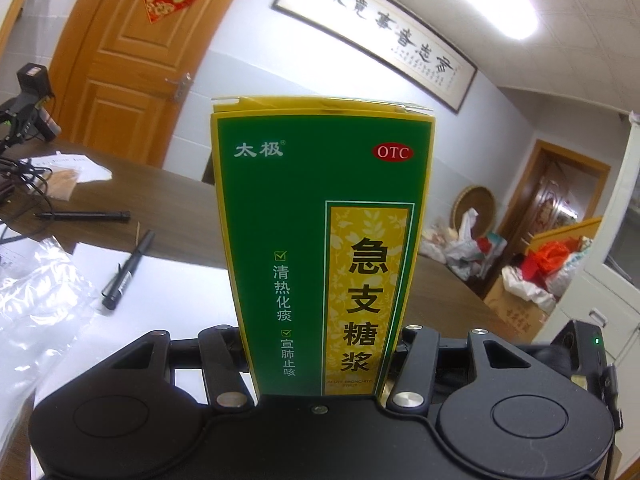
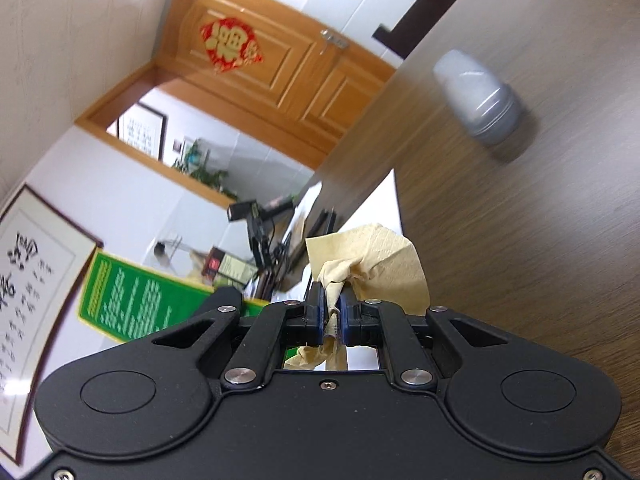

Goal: Clean container
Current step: 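Wipe the box's side face and top with the right gripper's cloth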

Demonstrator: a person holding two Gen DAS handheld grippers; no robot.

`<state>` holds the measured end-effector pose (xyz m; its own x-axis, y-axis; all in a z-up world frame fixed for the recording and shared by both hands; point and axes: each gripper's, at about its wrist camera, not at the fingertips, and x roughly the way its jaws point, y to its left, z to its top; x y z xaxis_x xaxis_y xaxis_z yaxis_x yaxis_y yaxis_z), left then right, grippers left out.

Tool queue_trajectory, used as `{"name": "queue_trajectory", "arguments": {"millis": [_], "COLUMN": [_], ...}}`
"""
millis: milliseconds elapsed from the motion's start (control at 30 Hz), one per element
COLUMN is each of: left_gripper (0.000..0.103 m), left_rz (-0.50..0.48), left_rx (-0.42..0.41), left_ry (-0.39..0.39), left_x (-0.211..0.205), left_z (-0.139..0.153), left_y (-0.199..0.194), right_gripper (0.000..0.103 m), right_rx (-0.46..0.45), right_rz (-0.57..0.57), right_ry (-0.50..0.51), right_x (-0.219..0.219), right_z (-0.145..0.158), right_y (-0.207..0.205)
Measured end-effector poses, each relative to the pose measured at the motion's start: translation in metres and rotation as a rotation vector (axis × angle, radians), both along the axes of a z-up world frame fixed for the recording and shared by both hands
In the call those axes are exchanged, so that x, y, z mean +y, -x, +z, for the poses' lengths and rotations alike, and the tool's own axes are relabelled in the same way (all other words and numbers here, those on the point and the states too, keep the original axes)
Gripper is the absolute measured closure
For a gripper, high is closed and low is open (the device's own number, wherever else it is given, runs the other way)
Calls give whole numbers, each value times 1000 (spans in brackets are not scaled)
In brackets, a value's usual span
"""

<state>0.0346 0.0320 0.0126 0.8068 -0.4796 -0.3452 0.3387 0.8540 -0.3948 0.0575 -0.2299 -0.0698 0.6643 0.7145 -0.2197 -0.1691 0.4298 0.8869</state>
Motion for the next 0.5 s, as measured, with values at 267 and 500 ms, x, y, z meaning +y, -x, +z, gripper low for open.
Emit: {"name": "queue_trajectory", "arguments": {"millis": [267, 500], "left_gripper": [54, 54], "left_rz": [16, 121], "left_rx": [41, 55], "left_ry": [-90, -218], "left_x": [-14, -21], "left_z": [-7, -11], "left_y": [-4, -5], "right_gripper": [94, 94], "right_rx": [-97, -154], "right_rz": [3, 25], "right_ry": [-29, 7], "right_x": [-6, -6], "right_z": [8, 16], "right_y": [2, 8]}}
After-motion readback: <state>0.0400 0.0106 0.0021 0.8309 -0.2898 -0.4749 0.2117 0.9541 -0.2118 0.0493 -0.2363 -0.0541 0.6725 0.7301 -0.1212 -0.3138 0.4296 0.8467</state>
